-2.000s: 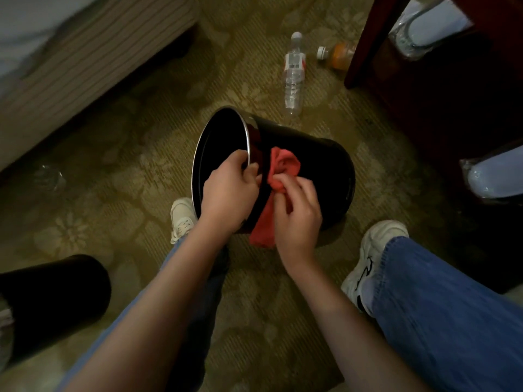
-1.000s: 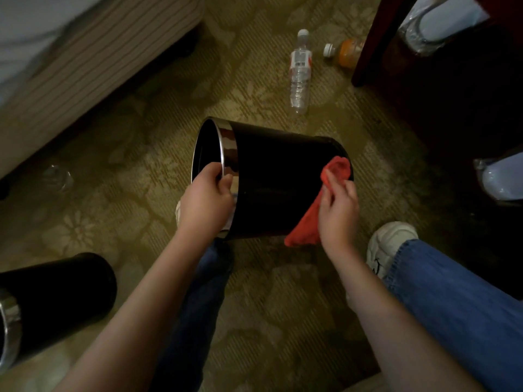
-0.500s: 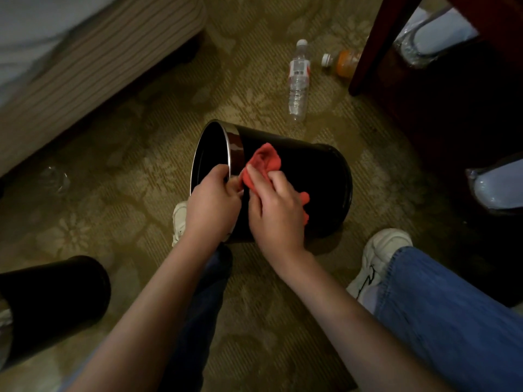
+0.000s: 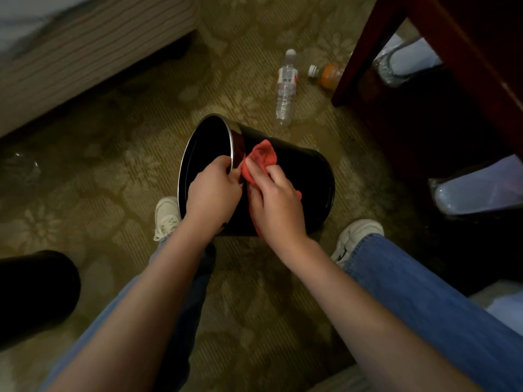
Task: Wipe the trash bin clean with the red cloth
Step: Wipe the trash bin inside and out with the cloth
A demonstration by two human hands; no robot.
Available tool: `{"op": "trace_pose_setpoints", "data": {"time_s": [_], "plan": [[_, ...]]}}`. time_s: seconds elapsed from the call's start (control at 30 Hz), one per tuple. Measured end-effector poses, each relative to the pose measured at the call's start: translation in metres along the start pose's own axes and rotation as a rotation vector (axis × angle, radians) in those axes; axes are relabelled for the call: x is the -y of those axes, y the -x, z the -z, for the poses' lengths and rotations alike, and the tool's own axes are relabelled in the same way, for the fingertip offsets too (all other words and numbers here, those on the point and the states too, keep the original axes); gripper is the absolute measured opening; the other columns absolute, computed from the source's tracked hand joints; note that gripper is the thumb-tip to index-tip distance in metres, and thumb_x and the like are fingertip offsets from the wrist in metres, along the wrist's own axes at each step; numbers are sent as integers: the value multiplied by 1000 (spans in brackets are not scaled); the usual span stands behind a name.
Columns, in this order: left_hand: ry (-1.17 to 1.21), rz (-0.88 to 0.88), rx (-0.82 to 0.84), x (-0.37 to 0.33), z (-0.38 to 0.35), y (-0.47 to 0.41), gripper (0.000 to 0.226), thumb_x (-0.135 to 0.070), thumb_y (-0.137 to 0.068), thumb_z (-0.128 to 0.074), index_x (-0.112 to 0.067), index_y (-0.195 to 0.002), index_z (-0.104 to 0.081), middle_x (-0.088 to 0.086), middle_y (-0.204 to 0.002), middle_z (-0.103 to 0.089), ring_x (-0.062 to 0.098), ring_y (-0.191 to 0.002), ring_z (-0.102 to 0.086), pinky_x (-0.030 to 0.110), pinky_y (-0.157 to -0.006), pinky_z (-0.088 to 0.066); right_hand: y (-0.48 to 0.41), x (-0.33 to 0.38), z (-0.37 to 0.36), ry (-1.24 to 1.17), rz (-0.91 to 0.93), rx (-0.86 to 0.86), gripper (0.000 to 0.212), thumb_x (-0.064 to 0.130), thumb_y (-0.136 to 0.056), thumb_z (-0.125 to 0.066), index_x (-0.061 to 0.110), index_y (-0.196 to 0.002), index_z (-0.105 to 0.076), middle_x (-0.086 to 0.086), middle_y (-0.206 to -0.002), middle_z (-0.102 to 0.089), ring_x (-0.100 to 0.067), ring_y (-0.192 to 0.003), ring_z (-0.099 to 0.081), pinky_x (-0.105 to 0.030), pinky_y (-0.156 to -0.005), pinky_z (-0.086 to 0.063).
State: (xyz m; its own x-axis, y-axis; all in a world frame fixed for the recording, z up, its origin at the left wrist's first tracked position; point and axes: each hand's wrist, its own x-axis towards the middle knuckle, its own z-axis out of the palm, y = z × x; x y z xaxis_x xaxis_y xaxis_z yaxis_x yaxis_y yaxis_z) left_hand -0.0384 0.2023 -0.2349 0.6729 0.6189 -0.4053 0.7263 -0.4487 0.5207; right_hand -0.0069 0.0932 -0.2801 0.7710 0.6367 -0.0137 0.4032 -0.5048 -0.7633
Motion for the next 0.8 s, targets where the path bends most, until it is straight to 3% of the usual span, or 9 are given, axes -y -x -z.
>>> {"op": "trace_pose_setpoints", "data": {"time_s": [0.13, 0.27, 0.4, 0.53, 0.7, 0.8], "plan": [[2, -3, 5, -5, -1, -2, 23, -23, -95, -47, -22, -72, -46, -2, -66, -51, 19, -66, -54, 32, -57, -39, -3, -9, 1, -12, 38, -30, 48, 28, -93, -32, 16, -137, -48, -7, -113, -54, -24, -96, -58, -43, -75, -53], [11, 6, 2, -4, 0, -3, 15, -23, -95, -47, -13, -89, -55, 1, -71, -57, 26, -75, -60, 39, -69, -49, -2, -19, -4, -10, 24, -65, 44, 24, -95, -37, 17, -137, -47, -7, -110, -54, -24, -95, -57, -43, -75, -52], [19, 1, 17, -1, 5, -3, 15, -22, -97, -45, -13, -100, -57, 1, -74, -57, 26, -76, -59, 40, -69, -50, -4, -51, -6, -42, -134, -147, 39, 15, -94, -45, 16, -132, -54, -9, -107, -54, -26, -94, -58, -43, -79, -51], [21, -8, 18, -7, 3, -5, 17, -24, -98, -45, -17, -107, -57, -3, -82, -58, 21, -83, -58, 33, -71, -45, -4, -79, -1, -34, -245, -176, 37, 10, -95, -49, 15, -130, -56, -11, -108, -54, -24, -97, -57, -30, -84, -45], [-2, -31, 52, -20, -8, -3, 17, -27, -97, -46, -19, -106, -57, -3, -87, -60, 17, -82, -55, 31, -71, -41, -2, -126, 12, -8, -508, -131, 38, 9, -96, -44, 12, -132, -54, -12, -130, -51, -23, -117, -52, -11, -88, -29], [-36, -52, 58, -26, -14, 2, 18, -29, -97, -46, -19, -107, -56, -1, -90, -62, 22, -87, -58, 36, -74, -45, 2, -145, 16, -21, -659, -115, 38, 8, -96, -43, 14, -132, -54, -11, -138, -47, -25, -126, -46, -21, -98, -32]]}}
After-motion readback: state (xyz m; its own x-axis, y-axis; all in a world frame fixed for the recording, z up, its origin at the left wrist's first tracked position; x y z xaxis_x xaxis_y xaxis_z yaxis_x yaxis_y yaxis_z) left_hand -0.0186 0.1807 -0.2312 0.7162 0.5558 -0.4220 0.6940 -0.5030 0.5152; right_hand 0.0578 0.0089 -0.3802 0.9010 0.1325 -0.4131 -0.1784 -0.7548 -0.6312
